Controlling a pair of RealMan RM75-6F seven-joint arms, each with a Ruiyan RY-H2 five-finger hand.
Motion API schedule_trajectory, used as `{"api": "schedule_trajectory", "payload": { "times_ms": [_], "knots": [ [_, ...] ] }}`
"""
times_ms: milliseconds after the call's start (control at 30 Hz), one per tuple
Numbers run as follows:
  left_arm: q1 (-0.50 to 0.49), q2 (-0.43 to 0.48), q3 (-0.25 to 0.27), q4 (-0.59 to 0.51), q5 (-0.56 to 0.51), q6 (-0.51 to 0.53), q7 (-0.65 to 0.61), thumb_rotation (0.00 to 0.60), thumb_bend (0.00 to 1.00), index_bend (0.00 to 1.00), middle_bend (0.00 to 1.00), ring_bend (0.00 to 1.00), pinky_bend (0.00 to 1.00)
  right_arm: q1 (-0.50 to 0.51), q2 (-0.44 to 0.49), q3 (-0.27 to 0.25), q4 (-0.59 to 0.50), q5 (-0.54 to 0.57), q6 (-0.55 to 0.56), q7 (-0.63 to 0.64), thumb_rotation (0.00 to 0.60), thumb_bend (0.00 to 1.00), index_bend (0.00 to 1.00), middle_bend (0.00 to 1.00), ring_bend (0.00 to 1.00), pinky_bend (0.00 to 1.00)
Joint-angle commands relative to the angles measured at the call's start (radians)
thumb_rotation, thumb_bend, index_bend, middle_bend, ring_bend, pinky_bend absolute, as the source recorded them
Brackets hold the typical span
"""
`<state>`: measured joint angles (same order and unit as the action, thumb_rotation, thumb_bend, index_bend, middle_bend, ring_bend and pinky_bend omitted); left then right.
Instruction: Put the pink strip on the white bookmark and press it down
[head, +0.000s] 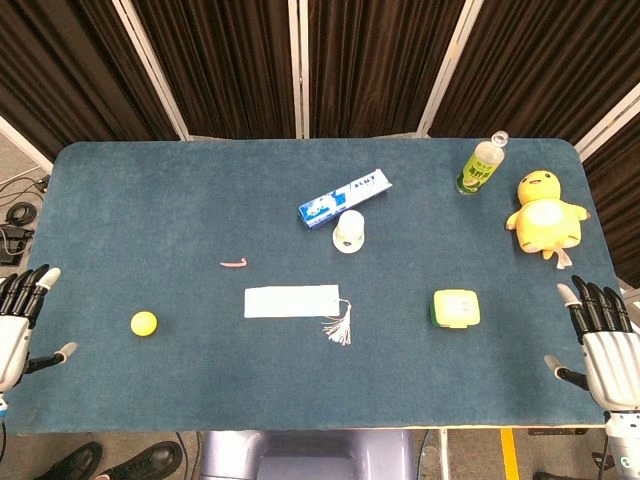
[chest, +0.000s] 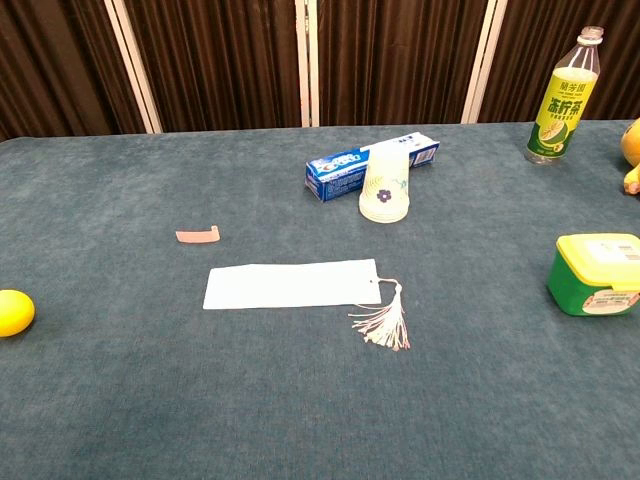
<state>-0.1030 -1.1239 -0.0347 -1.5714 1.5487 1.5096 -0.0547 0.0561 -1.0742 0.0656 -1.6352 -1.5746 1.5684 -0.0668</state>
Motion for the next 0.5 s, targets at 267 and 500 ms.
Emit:
{"api": "schedule_trajectory", "payload": {
  "times_ms": [267, 500],
  "knots": [
    [-0.069, 0.002, -0.027, -0.018, -0.042, -0.112, 0.003, 0.600, 0.00, 0.00, 0.00, 0.00, 0.00, 0.007, -0.004, -0.002, -0.006, -0.001, -0.016, -0.001, 0.600, 0.00, 0.07, 0.00, 0.00, 0.00],
    [-0.250, -0.040, -0.116, -0.035, -0.184, -0.374, 0.107, 0.600, 0.00, 0.24, 0.00, 0.00, 0.00, 0.019, -0.008, 0.012, -0.003, 0.046, -0.051, -0.001, 0.600, 0.00, 0.09, 0.00, 0.00, 0.00]
  ]
}}
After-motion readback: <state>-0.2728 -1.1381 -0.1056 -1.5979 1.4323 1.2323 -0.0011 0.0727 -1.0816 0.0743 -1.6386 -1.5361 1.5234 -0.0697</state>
